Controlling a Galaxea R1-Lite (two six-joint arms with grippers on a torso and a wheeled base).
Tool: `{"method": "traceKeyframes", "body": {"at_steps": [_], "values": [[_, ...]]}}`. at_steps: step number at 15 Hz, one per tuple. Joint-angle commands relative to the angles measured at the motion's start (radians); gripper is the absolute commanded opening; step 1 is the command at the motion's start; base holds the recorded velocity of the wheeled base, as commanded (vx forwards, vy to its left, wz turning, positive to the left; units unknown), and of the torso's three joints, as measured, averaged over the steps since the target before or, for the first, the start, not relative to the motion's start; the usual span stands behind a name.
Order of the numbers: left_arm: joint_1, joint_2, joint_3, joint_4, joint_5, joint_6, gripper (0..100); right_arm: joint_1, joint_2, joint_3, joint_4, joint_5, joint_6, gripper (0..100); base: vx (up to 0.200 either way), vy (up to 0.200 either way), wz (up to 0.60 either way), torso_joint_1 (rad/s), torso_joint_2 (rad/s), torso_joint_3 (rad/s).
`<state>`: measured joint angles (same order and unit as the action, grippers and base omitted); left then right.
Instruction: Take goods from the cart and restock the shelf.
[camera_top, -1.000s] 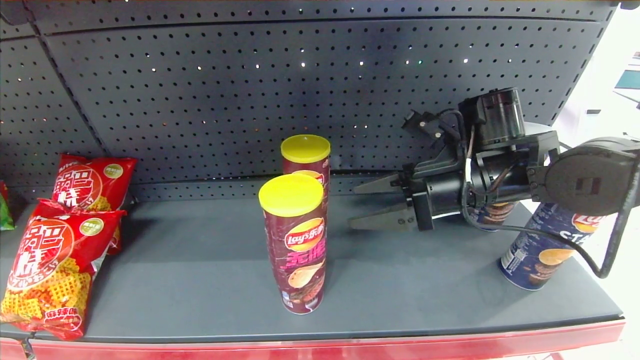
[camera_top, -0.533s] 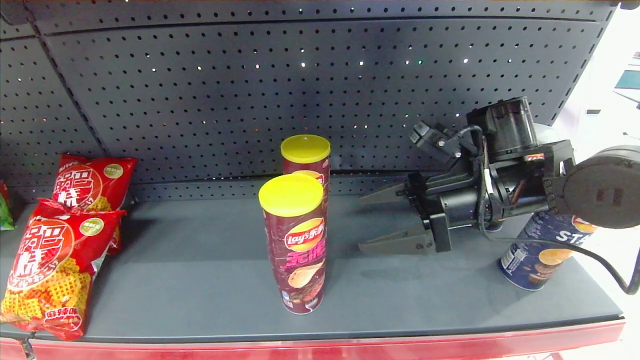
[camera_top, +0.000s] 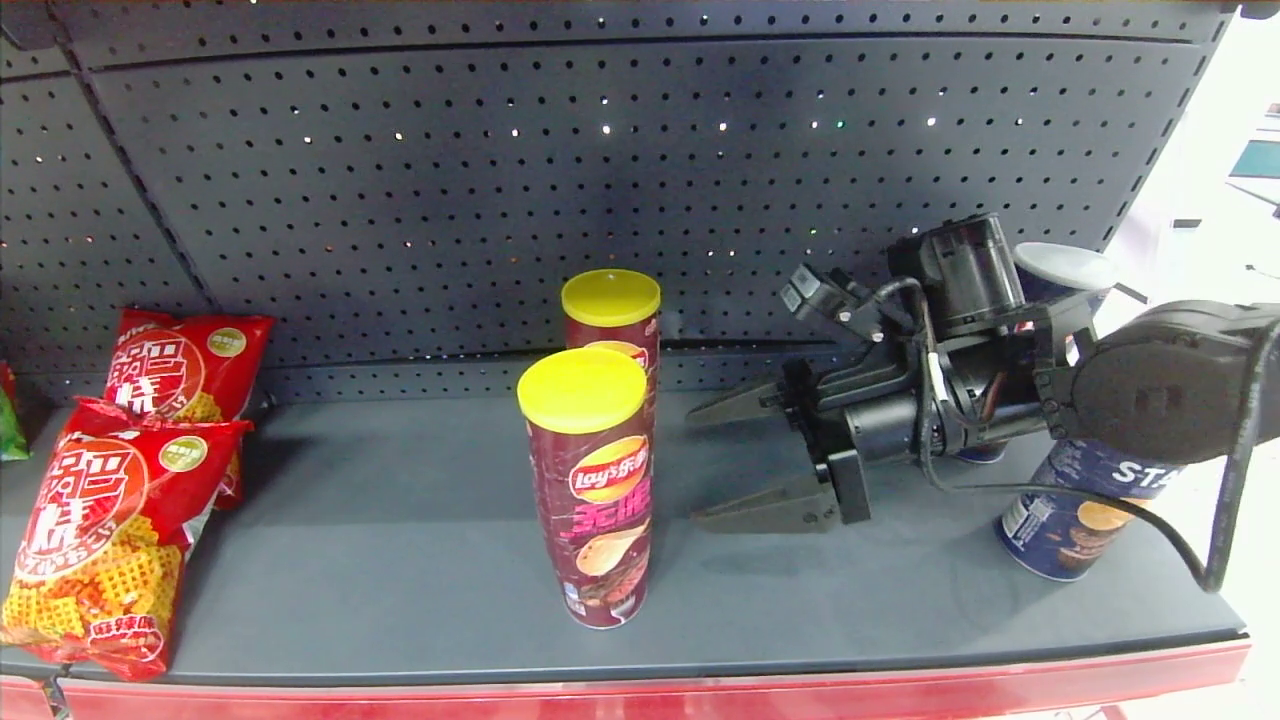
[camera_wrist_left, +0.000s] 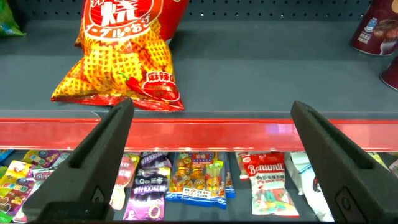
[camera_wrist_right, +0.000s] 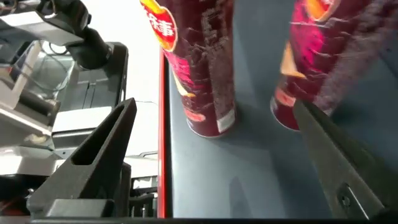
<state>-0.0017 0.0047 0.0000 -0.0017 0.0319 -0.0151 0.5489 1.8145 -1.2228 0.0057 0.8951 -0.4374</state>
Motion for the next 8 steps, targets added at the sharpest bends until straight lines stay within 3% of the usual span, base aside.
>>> {"method": "traceKeyframes", "body": {"at_steps": [1,8], "values": [[0.000,0.001,0.000,0.000,0.000,0.000,100,0.020,0.039,-0.029,0.000,0.001,-0.001,100,0.000,0.000,0.00,0.000,0.00,0.000],[0.000,0.001,0.000,0.000,0.000,0.000,100,0.065,0.059,-0.043,0.019,0.001,0.000,100,0.000,0.000,0.00,0.000,0.00,0.000]]}}
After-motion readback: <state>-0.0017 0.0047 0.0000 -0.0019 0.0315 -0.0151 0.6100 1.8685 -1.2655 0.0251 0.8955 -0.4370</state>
